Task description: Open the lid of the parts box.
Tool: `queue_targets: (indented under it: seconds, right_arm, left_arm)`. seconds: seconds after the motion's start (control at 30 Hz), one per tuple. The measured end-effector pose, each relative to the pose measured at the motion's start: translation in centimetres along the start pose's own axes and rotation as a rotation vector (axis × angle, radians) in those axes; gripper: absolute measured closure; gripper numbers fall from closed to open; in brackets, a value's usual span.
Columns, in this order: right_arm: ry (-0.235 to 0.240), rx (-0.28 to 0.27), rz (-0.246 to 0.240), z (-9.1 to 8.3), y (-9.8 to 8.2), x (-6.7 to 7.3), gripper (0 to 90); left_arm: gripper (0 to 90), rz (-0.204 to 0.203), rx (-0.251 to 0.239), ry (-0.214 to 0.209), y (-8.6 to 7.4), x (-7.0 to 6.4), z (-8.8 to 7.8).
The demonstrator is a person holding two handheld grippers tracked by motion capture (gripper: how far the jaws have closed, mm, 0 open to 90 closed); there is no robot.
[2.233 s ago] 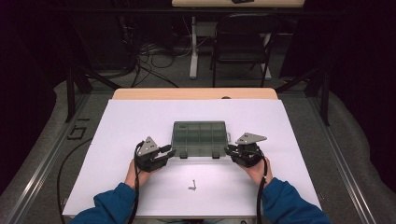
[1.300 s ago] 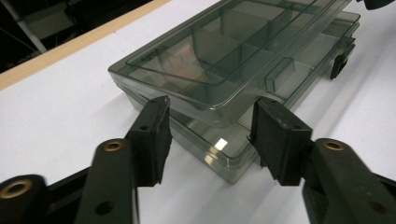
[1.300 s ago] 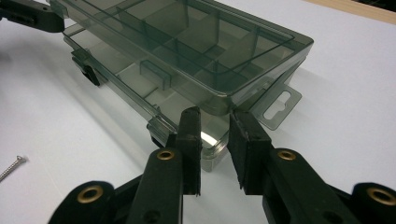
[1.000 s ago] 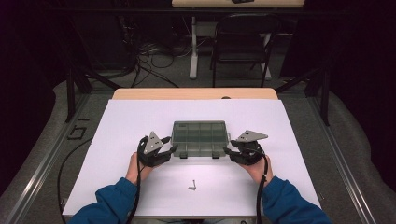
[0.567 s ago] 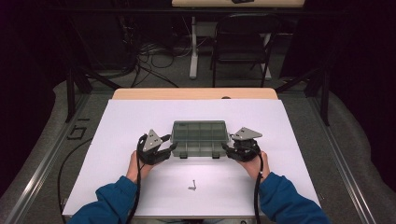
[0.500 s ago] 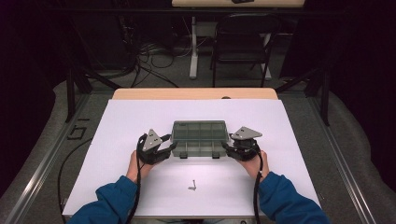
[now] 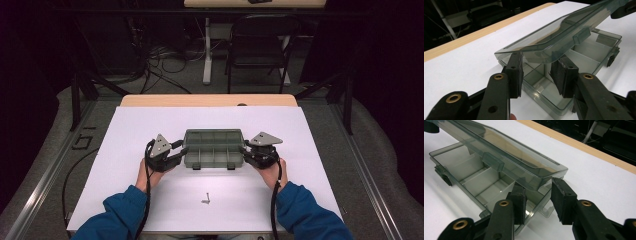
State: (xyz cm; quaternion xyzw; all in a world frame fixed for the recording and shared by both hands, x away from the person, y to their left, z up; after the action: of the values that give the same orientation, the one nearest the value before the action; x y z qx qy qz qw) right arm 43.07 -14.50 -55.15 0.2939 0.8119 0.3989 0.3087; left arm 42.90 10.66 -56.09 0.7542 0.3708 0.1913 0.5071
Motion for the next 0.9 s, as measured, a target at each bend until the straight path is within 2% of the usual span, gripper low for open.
queue_targets:
  seconds: [0.3,0.63,0.8,0.9]
  right_arm:
    - [-0.003,-0.008,0.032,0.1,0.5,-0.6,69.0]
    - [-0.01,-0.017,0.049,0.3,1.0,-1.3,72.1]
    - [-0.011,-0.02,0.051,0.4,1.2,-1.5,73.2]
    - [-0.013,-0.018,0.053,0.4,1.3,-1.6,73.9]
  left_arm:
    - [63.2,-0.006,-0.017,0.01,0.8,0.3,0.2]
    - [65.6,0.009,-0.013,0.022,1.2,0.7,0.5]
    - [67.3,-0.003,-0.025,0.03,1.6,0.9,0.8]
    - [67.6,-0.011,-0.012,0.024,1.7,1.0,0.8]
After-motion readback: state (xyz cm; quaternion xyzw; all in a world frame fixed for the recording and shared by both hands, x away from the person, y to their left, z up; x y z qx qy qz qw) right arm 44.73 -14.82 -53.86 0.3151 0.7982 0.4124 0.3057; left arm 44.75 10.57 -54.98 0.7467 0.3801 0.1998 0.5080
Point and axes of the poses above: each handheld gripper's, and its own axes: z roughly forward along the jaws, y roughly out of its top, x roughly to its left, the point moved 8 cm from there along z, roughly forward along the jaws, and after that the axes turned 10 degrees about -z, right-handed, at the moved point
